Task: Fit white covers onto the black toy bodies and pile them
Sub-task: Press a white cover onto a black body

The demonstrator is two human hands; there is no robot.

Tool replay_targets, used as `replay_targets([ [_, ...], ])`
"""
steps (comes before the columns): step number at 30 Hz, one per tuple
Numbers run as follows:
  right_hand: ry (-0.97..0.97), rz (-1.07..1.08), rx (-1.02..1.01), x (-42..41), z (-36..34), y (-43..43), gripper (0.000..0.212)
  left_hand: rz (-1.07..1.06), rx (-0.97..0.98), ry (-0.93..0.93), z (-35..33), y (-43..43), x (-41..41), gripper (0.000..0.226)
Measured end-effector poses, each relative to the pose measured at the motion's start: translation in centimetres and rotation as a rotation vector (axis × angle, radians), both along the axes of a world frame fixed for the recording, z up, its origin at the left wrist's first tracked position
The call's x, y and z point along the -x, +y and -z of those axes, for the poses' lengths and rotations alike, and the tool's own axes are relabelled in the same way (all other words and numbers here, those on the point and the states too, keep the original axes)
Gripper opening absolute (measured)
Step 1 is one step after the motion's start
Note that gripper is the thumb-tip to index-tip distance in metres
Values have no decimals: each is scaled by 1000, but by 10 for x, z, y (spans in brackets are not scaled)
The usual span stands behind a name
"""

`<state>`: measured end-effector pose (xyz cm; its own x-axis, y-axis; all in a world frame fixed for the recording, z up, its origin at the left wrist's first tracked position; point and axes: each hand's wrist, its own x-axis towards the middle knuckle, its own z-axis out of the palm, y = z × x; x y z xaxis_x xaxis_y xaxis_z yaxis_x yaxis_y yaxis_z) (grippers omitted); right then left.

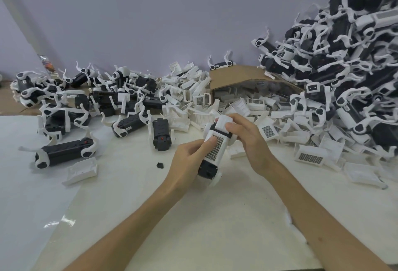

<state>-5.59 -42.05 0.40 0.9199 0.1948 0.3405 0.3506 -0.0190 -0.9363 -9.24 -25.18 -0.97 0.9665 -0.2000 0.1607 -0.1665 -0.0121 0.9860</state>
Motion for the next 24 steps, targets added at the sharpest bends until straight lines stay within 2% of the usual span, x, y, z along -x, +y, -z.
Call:
replay_targets([
  [3, 55, 56, 3, -2, -3, 0, 35, -21, 114, 67, -1, 1, 0, 53],
  [6, 97, 105, -2, -4, -4, -2, 35, -82, 218, 100, -5, 5, -3, 44],
  [12, 226, -107, -61, -2, -4, -5, 39, -187, 418, 132, -8, 12, -5, 42],
  [16, 296, -126, -99, -4, -7, -11, 32, -330, 482, 103, -7, 17, -13, 43],
  [19, 338, -2, -134, -15, -27, -22, 28, -347, 499, 43, -6, 18, -17, 40],
  [21, 351, 125, -268, -26, -59, -37, 27, -319, 486, 23, -5, 17, -17, 36],
  [24, 130, 464, -337, -45, -125, -67, 28, -348, 388, -74, -3, 15, -15, 36],
])
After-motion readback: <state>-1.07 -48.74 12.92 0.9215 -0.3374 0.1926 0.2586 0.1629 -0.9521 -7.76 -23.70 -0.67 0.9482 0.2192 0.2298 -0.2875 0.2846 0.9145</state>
